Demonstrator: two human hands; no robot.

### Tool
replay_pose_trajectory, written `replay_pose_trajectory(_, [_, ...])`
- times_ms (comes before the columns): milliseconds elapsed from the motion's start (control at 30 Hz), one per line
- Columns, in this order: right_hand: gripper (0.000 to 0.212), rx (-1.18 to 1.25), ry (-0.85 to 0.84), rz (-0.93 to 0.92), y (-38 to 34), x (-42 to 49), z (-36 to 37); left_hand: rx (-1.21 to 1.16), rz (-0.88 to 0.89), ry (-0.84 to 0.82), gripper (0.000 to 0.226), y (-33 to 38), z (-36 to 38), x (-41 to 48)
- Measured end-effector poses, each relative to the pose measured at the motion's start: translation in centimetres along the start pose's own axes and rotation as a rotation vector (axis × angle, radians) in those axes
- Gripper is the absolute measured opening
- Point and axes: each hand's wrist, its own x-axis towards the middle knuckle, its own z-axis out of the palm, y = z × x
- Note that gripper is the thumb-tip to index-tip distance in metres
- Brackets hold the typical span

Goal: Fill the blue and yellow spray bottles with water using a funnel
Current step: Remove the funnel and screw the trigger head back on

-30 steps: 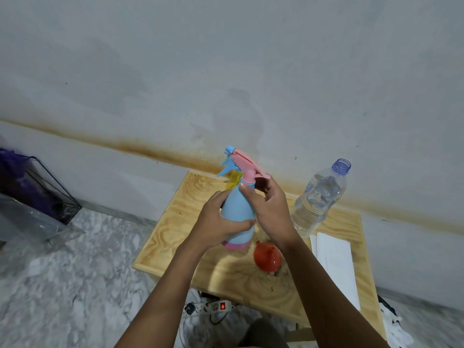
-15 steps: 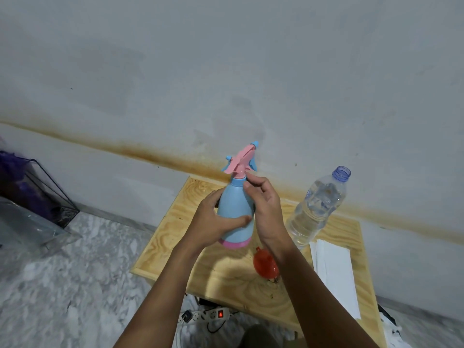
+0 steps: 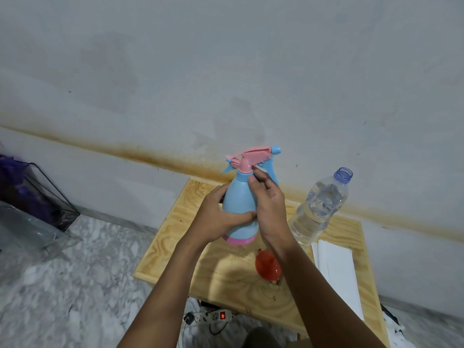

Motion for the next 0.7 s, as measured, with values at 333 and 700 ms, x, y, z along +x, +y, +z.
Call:
replay_pose_trajectory(333, [0.031,-0.133,-0.2,-0.022,-1.3,1.0,-1.1,0.018,-0.068,-0.098,0.048,0.5,-0.8,-0.6])
replay_pose_trajectory(700, [0.022,-0.34,-0.236,-0.114,-1.5,2.0,-1.1,0.064,0.027,0.022,0.06,-0.9,-0.9,-0.4])
